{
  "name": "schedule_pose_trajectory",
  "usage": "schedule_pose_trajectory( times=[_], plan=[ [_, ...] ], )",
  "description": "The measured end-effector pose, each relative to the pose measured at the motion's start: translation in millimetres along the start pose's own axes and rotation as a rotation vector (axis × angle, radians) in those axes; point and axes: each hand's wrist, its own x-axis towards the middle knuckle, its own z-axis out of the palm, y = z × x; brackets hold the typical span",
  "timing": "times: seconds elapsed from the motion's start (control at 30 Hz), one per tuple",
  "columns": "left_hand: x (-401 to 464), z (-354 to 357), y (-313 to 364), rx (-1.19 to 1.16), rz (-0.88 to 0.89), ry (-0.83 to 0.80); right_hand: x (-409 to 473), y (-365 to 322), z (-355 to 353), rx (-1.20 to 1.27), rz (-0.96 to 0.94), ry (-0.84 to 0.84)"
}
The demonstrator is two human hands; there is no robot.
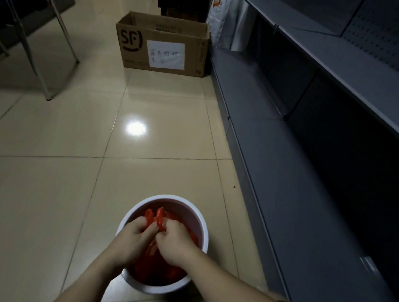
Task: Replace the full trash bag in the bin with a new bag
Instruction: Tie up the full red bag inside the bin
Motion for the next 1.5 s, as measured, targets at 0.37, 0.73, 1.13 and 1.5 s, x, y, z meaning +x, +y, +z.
schedule_pose_trajectory(
  times=[0.37,0.73,1.13,1.5],
  plan=[
    [7.6,20.6,-9.1,-0.116,0.017,0.333,-10.8,-10.1,2.8,0.257,-0.021,0.055],
    [11.2,17.0,-27.0,-0.301,-0.067,0.254,2.0,-2.9,-10.0,0.666,0.135,0.230],
    [7.0,17.4,-25.5,-0.429,0.014,0.013,5.3,11.1,-8.9,0.284,0.059,0.257],
    [4.0,14.5,-24.7,-0.418,-0.162,-0.043,-14.0,11.0,-6.3,0.300,0.005,0.047]
  ],
)
